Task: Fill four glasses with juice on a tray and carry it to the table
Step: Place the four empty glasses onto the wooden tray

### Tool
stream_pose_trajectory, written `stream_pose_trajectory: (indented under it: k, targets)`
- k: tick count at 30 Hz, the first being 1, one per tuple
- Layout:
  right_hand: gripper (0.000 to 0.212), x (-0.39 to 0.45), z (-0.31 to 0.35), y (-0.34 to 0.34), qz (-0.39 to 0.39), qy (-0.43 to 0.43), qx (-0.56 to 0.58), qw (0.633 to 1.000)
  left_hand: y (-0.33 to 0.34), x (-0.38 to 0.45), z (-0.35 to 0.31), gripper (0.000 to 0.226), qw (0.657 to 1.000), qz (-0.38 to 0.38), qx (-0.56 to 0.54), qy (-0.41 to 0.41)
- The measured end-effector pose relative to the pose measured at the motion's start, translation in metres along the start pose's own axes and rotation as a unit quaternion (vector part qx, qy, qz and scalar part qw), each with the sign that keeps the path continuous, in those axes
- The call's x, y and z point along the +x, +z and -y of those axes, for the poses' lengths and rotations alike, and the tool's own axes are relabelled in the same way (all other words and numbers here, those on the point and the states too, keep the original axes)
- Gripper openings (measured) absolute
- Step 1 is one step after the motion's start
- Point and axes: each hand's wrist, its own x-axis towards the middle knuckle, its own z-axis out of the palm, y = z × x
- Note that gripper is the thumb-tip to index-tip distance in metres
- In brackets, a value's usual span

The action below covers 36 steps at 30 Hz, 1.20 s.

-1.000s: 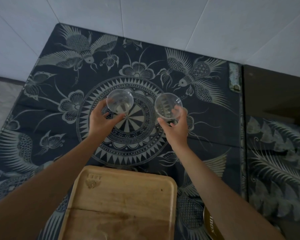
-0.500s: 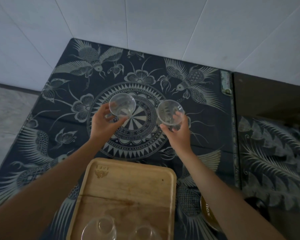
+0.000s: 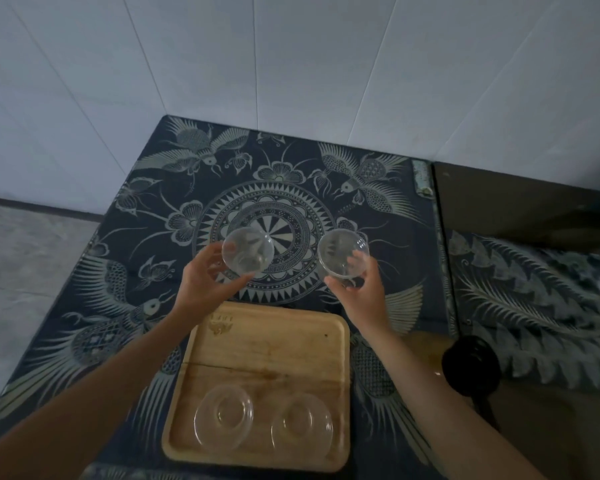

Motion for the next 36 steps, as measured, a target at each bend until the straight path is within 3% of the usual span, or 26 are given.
stream_pose_trajectory:
  k: [16, 22, 29, 36]
  targets:
    - [0.073, -0.099, -0.041, 0.011, 0.09, 0.043, -0.112, 0.989, -0.009, -0.088, 0.028, 0.064, 0.992, 0.081, 0.068, -0.062]
    - [0.082, -0.113, -0.051, 0.019, 0.095, 0.043, -0.118, 0.987, -0.008, -0.101, 0.035, 0.069, 0.99, 0.108, 0.082, -0.048]
    - [0.072, -0.122, -0.053, 0.024, 0.104, 0.055, -0.115, 0.986, -0.005, -0.11, 0.046, 0.063, 0.989, 0.111, 0.08, -0.062]
    - [0.079, -0.121, -0.055, 0.024, 0.106, 0.057, -0.125, 0.985, -0.001, -0.109, 0.05, 0.07, 0.987, 0.12, 0.086, -0.063]
